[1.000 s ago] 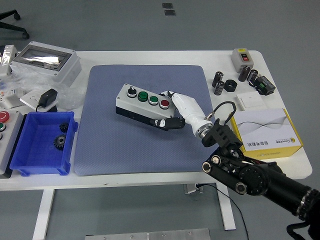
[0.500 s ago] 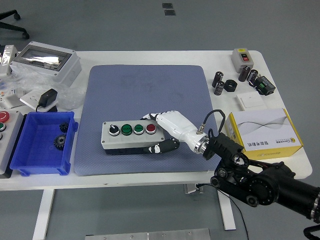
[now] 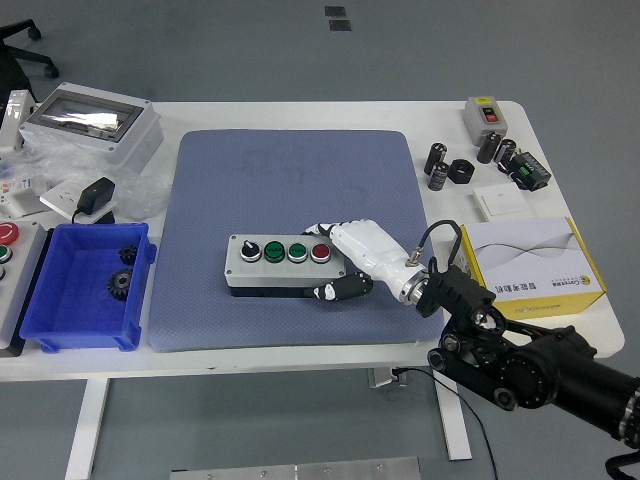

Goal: Pick up the button,place it on the desk,press the button,press the button

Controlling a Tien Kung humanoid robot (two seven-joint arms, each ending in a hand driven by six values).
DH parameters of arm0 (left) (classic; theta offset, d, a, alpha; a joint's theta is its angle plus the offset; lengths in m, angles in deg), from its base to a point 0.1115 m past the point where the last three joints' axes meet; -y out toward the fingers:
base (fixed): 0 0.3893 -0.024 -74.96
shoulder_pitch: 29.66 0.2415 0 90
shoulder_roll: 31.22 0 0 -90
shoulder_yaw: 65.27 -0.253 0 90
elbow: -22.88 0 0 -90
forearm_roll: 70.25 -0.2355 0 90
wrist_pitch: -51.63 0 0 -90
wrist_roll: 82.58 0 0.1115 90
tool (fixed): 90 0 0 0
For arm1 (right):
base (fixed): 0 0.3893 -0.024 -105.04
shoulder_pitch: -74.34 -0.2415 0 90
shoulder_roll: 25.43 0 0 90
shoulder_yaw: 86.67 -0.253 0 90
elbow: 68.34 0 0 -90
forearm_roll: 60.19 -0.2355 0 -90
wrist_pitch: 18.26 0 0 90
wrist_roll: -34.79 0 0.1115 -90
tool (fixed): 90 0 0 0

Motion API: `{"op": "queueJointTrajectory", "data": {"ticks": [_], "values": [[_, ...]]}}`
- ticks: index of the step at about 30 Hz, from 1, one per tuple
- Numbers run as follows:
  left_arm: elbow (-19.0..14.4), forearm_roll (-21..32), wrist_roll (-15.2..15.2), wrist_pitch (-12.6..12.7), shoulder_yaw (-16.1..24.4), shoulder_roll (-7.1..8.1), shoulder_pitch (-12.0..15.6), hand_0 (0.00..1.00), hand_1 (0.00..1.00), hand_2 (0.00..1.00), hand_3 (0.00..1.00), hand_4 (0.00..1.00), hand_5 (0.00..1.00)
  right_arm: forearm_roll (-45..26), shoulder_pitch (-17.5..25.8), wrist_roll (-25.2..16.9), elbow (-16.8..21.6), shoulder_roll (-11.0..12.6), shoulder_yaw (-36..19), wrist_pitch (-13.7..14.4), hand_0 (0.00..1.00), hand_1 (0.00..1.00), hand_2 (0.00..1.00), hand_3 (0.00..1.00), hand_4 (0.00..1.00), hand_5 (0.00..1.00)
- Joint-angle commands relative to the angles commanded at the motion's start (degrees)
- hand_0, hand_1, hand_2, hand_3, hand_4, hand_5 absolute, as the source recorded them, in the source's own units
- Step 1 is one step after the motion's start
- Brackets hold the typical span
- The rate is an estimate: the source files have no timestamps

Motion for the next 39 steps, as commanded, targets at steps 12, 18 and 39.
{"op": "queueJointTrajectory", "data": {"ticks": [12,18,39], "values": [[-0.1,0.0,0.1,-0.1,0.0,0.07,0.0,0.664,0.583,0.515,0.583,0.461,0.083,1.0,0.0,0.7,0.7,0.4,-0.7,-2.6,0.578,0.568,0.535,0.542,0.002,0.073],[-0.1,0.0,0.1,-0.2,0.1,0.08,0.0,0.664,0.583,0.515,0.583,0.462,0.085,0.9,-0.1,0.4,1.3,0.7,-1.3,-3.0,0.809,0.731,0.703,0.697,0.128,0.032],[-0.2,-0.3,-1.0,-2.3,0.8,0.25,-0.1,0.664,0.572,0.511,0.578,0.432,0.071,-0.7,-0.1,0.2,4.2,2.2,-1.2,-4.4,0.923,0.845,0.919,0.998,0.778,0.101]]}}
